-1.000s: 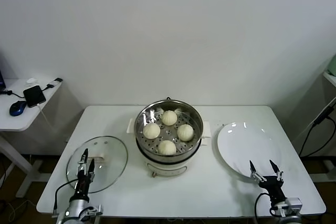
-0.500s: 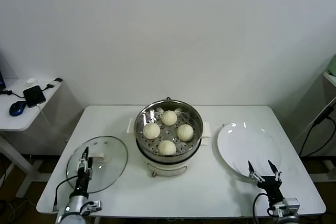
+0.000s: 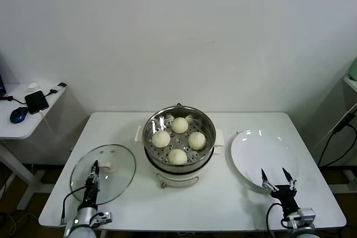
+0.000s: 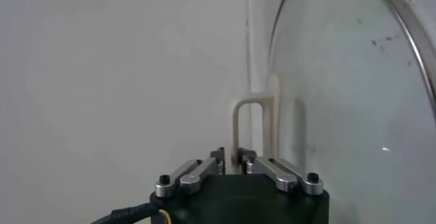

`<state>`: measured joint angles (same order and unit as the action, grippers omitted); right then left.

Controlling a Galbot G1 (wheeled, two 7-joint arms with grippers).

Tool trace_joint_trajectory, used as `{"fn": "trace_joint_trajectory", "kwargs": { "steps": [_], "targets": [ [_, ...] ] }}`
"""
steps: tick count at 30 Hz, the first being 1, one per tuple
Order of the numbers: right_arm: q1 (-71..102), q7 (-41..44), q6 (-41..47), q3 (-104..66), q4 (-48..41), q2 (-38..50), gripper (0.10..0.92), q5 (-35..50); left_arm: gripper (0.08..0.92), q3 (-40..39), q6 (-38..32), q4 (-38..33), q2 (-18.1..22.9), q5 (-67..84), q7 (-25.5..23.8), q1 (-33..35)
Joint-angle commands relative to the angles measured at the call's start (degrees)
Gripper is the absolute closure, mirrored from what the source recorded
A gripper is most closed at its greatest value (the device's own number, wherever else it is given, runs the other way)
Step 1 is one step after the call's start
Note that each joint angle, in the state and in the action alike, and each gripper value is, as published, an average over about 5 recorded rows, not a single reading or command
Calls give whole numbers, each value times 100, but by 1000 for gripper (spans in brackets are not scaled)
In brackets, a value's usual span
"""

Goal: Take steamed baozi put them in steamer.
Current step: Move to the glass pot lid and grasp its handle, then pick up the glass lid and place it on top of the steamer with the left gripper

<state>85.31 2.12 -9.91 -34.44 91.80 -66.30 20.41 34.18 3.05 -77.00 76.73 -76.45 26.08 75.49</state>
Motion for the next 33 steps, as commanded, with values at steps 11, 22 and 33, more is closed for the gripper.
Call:
{"fn": "trace_joint_trajectory", "kwargs": {
  "steps": [11, 22, 33],
  "targets": [
    [2, -14, 53, -87, 185, 52, 203, -75, 871, 115, 58, -1058, -3, 591, -217, 218],
    [-98, 128, 468, -449, 340, -313, 203, -850, 871, 259, 599, -3081, -873, 1833, -1309, 557],
    [-249, 212, 628, -338, 312, -198, 203, -864, 871, -1067, 2348, -4398, -1163, 1447, -3075, -257]
  ]
}}
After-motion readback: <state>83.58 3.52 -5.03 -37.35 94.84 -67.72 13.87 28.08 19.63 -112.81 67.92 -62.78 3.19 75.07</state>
